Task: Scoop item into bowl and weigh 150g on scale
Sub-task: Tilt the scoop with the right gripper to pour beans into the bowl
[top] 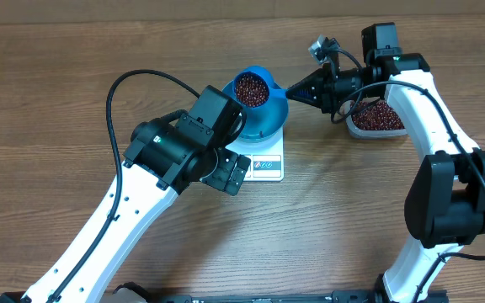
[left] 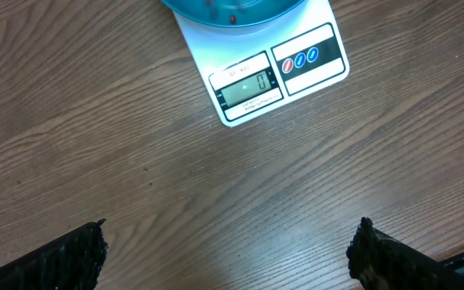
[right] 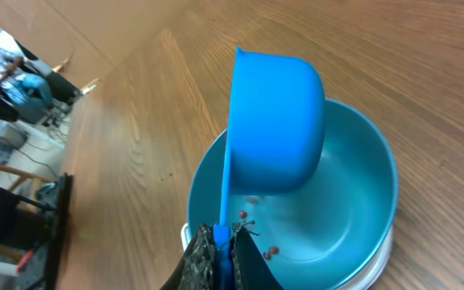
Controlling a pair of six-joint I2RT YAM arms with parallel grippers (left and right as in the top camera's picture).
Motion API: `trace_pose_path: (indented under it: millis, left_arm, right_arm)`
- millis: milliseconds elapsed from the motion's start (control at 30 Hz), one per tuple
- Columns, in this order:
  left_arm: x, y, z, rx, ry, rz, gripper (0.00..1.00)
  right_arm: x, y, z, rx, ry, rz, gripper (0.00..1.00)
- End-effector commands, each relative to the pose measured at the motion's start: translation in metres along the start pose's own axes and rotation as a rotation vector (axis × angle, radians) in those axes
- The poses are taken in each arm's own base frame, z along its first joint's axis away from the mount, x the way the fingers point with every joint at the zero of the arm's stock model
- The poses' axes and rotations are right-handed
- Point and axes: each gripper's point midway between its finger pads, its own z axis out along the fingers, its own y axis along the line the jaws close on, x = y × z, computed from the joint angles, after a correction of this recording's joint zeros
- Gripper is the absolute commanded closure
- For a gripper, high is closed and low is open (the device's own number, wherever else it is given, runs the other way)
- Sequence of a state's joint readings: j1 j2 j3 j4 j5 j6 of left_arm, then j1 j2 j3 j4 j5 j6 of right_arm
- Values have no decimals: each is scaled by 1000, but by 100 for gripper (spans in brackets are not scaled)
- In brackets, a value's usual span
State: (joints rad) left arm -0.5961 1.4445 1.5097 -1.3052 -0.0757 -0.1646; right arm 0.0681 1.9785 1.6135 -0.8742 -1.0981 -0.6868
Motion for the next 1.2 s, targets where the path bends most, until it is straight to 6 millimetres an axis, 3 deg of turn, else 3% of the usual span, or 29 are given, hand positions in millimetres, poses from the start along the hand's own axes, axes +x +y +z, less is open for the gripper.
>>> trace_pose_path:
  millis: [0,833,1167]
  left_arm:
    - [0,0,2,-8,4,-2,0]
    - [0,0,2,-8,4,-1,0]
    - [0,0,2,-8,4,-1,0]
  right_arm:
    - [-24,12,-11,37,-23,-120,96]
    - [-33,-1,-24,195,23,-259,96]
    - [-34,1,-19,231,59,-280,96]
